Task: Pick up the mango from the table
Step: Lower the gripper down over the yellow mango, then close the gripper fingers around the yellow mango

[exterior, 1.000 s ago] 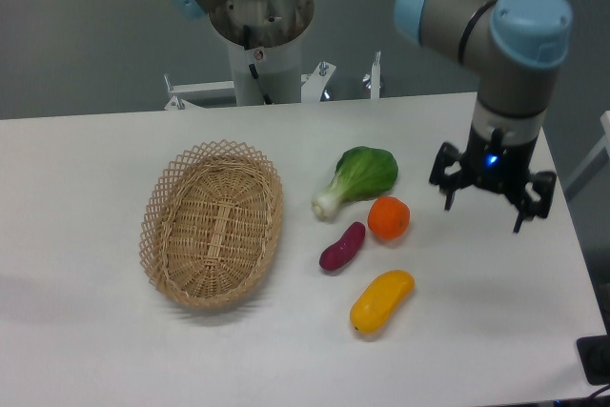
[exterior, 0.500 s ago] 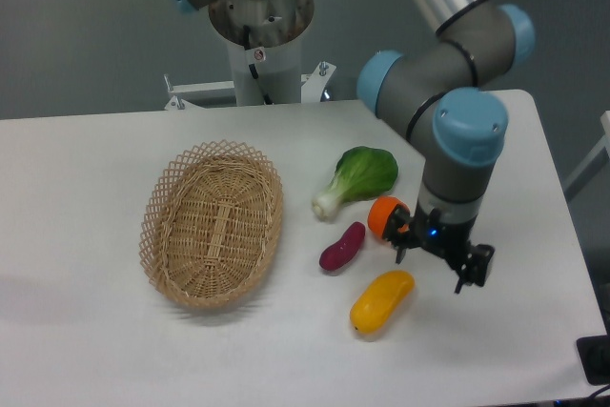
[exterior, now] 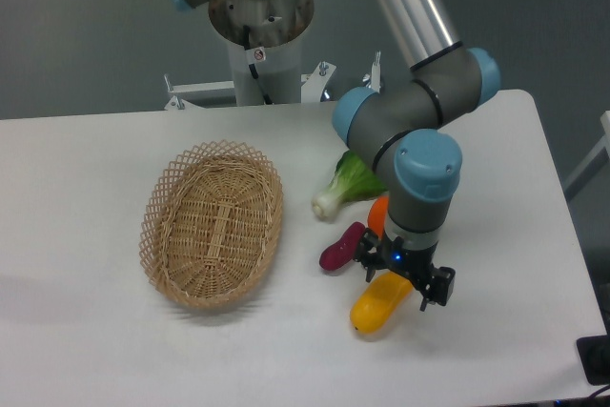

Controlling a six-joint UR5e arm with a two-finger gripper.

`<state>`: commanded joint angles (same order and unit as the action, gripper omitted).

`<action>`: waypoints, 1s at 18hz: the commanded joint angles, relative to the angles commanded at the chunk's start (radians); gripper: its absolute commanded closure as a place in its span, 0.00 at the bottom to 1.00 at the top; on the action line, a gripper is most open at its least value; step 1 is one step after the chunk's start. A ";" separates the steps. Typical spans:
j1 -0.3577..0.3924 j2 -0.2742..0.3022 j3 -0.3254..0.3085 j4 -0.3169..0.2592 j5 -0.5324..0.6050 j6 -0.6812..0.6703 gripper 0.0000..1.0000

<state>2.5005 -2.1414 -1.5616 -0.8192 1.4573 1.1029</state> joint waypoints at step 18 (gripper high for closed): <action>-0.037 -0.048 -0.035 0.103 0.071 -0.034 0.15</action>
<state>2.4636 -2.1890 -1.5968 -0.7165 1.5279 1.0692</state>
